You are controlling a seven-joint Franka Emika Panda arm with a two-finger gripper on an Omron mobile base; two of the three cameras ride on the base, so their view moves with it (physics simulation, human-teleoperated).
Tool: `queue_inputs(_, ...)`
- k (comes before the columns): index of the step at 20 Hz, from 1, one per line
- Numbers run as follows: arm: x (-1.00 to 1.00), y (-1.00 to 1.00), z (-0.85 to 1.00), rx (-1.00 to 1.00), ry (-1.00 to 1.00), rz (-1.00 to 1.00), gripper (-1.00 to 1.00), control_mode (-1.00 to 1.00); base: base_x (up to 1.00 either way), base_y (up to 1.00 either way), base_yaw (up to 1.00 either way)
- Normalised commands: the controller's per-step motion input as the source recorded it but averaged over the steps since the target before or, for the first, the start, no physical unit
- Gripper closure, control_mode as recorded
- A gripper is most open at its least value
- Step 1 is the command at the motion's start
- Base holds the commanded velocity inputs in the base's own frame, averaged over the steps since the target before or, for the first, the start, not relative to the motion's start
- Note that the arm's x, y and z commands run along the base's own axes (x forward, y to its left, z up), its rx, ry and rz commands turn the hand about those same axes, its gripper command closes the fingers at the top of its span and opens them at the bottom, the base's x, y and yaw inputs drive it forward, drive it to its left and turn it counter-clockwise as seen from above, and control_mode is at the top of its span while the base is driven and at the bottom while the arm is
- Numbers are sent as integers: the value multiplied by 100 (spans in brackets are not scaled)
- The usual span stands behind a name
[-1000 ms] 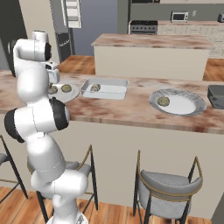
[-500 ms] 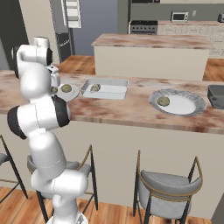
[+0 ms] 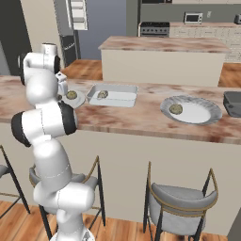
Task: Place two dumplings into each of the tupperware containers and then place the containers in the fridge.
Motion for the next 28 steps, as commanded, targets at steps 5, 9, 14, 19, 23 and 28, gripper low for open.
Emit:
queue_inputs(5,34,0,-4,0,-4,-5,-100,-100,0,0,0)
queue_inputs(9,10,0,-7,0,0,-2,-100,-100,0,0,0)
queue_inputs(14,14,0,-19,0,0,-1,-100,-100,0,0,0)
queue_inputs(19,14,0,-17,-2,-8,0,-100,-100,0,0,0)
queue_inputs(23,11,0,-6,-1,-3,0,-100,-100,0,0,0)
queue_inputs(28,2,0,-4,0,0,0,-100,-100,0,0,0)
